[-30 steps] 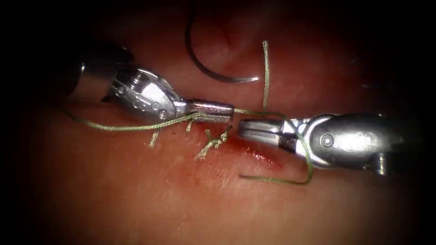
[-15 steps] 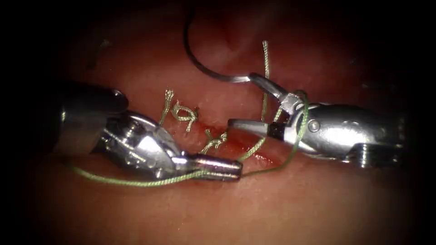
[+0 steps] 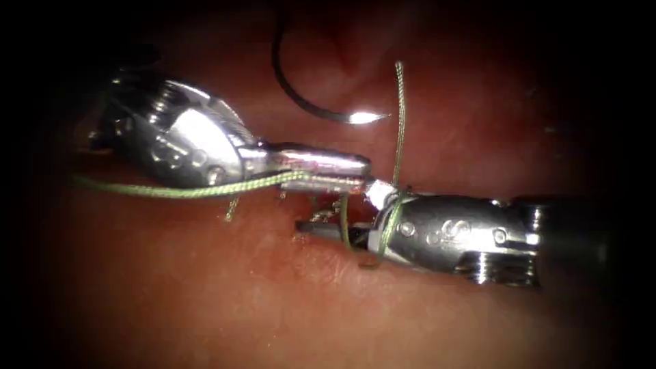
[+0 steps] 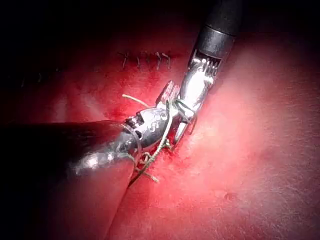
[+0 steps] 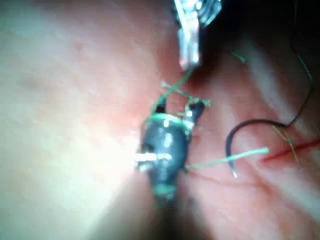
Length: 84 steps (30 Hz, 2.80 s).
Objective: Wound Closure
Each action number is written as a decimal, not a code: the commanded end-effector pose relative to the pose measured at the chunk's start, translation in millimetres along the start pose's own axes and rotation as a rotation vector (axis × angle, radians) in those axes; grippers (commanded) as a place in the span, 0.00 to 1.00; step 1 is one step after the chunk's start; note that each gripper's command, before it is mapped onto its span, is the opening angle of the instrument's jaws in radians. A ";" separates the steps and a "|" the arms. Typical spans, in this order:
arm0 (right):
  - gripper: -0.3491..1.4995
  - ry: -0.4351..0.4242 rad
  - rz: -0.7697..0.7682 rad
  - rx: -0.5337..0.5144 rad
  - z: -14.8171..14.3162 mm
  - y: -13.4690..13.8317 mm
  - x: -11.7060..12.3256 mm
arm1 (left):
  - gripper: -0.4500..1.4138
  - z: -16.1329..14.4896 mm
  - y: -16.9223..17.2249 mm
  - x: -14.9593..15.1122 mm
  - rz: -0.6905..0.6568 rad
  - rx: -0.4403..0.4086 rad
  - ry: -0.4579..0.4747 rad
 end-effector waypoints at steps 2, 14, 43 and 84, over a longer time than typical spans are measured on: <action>0.64 0.008 -0.013 0.044 1.4 -1.0 -0.1 | 0.00 1.6 -1.6 -1.5 0.001 0.007 -0.003; 0.43 0.133 -0.071 0.128 1.2 -1.5 0.7 | 0.00 3.5 0.1 -11.7 -0.001 -0.043 -0.015; 0.37 0.429 0.487 -0.080 -3.5 1.0 -1.5 | 0.00 1.5 7.4 -13.1 -0.019 -0.067 -0.002; 0.65 0.209 0.896 -0.293 -1.6 5.0 -8.4 | 0.00 7.6 4.9 -13.0 -0.017 -0.065 0.010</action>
